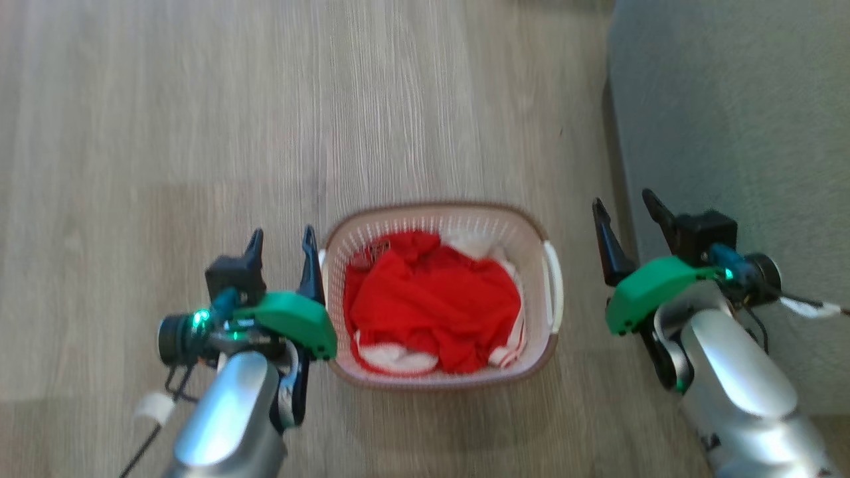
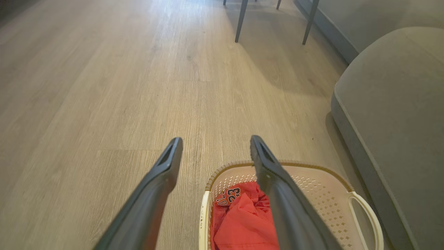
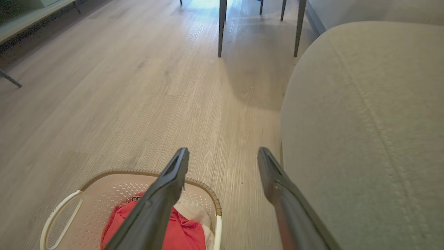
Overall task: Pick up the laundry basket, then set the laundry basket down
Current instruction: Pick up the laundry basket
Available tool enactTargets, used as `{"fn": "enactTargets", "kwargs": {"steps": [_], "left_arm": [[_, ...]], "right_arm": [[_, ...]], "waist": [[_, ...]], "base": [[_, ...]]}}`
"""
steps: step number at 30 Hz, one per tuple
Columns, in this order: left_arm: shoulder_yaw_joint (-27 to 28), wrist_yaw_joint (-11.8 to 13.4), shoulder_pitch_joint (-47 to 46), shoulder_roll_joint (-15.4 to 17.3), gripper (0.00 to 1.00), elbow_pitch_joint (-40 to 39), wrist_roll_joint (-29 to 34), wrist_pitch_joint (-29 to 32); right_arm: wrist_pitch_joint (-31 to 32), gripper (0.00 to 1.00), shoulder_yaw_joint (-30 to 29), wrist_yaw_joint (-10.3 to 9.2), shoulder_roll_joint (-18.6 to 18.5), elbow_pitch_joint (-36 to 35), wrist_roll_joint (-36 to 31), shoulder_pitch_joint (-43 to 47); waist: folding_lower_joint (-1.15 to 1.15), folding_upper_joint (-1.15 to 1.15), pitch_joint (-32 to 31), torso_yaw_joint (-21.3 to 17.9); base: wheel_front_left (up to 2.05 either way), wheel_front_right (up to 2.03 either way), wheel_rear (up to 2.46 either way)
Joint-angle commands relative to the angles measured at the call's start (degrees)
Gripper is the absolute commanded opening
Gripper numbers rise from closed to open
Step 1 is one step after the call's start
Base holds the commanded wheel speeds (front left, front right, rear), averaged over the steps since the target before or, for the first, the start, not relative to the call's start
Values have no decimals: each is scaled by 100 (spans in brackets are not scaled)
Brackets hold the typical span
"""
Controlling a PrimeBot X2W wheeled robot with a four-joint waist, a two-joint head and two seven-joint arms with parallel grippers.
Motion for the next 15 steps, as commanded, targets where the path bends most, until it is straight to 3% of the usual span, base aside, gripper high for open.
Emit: {"fn": "enactTargets", "kwargs": {"steps": [1,4,10,15], "left_arm": [[168,-32,-291,22,100,21,-62,-30],[100,-93,-578,22,100,393,-100,-30],[-291,-523,-1127,22,100,1282,-164,-30],[-561,-722,-1507,21,100,1843,-316,-30]], "right_arm": [[-76,100,176,41,-73,34,130,-220],[-75,100,373,41,-71,493,409,-534],[6,100,821,41,15,1399,879,-1135],[91,100,1031,41,82,1875,1157,-1494]], "waist": [[-1,0,575,40],[-1,0,899,67],[-1,0,1420,99],[-1,0,1734,109]], "base": [[0,0,0],[0,0,0],[0,0,0],[0,0,0]]}}
